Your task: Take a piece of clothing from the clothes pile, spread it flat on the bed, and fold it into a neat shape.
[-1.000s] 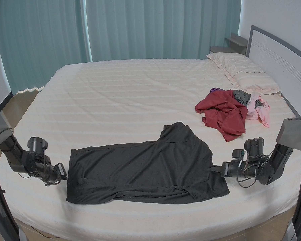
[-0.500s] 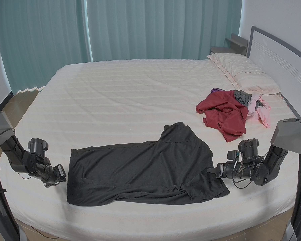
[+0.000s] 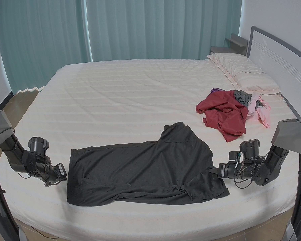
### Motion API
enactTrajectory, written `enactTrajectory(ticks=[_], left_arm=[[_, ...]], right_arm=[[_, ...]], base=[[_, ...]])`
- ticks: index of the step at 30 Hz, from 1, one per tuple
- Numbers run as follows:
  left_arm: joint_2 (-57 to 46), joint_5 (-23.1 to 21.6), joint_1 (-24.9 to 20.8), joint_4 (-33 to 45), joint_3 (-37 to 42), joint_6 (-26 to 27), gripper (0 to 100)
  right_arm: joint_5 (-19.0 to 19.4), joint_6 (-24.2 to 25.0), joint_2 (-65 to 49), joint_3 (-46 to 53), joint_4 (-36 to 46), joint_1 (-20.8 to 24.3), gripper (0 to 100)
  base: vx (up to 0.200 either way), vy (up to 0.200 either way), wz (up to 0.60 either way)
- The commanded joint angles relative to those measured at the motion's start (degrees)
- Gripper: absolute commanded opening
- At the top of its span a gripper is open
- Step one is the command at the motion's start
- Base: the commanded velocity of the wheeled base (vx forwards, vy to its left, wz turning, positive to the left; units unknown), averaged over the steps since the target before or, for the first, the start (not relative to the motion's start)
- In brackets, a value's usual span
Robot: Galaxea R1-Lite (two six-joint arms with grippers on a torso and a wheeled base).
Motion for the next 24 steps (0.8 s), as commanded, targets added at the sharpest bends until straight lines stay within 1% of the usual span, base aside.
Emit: enactTrajectory(ticks=[1,12,15,16,17,18,19,20,22,24], left_arm=[[-0.32,0.01,-0.07,-0.1,-0.07,-0.06,0],[-0.32,-0.69,-0.6,-0.1,0.11,-0.15,0],[-0.58,-2.63,-0.86,-0.1,0.11,-1.2,0],[-1.11,-4.12,-0.86,-0.1,0.11,-1.82,0],[-1.11,-4.12,-0.86,-0.1,0.11,-1.82,0],[-1.64,-6.41,-0.86,-0.1,0.11,-2.69,0],[-1.64,-6.67,-0.86,-0.1,0.11,-2.78,0],[-1.46,-7.37,-0.95,-0.1,0.11,-2.61,0],[-1.2,-7.46,-1.21,-0.19,0.11,-2.26,0],[-1.11,-7.46,-1.83,-0.36,0.11,-2.17,0]], right_arm=[[0.01,-0.01,0.04,0.24,-0.09,-0.37,100],[0.01,0.08,-0.14,0.77,-0.62,-0.8,100],[-0.17,0.08,-0.4,0.68,-0.62,-1.68,100],[-0.43,0.08,-0.4,0.68,-0.62,-2.12,100],[-0.43,0.08,-0.4,0.68,-0.62,-2.12,100],[-0.96,0.61,-0.49,0.68,-0.71,-2.65,100],[-0.96,0.78,-0.49,0.59,-0.71,-2.65,100],[-1.4,2.28,-0.67,0.68,-0.8,-2.83,100],[-1.57,3.59,-1.02,0.77,-0.8,-2.83,100],[-1.57,3.94,-1.19,0.86,-0.71,-2.83,100]], base=[[0.0,0.0,0.0],[0.0,0.0,0.0],[0.0,0.0,0.0],[0.0,0.0,0.0],[0.0,0.0,0.0],[0.0,0.0,0.0],[0.0,0.0,0.0],[0.0,0.0,0.0],[0.0,0.0,0.0],[0.0,0.0,0.0]])
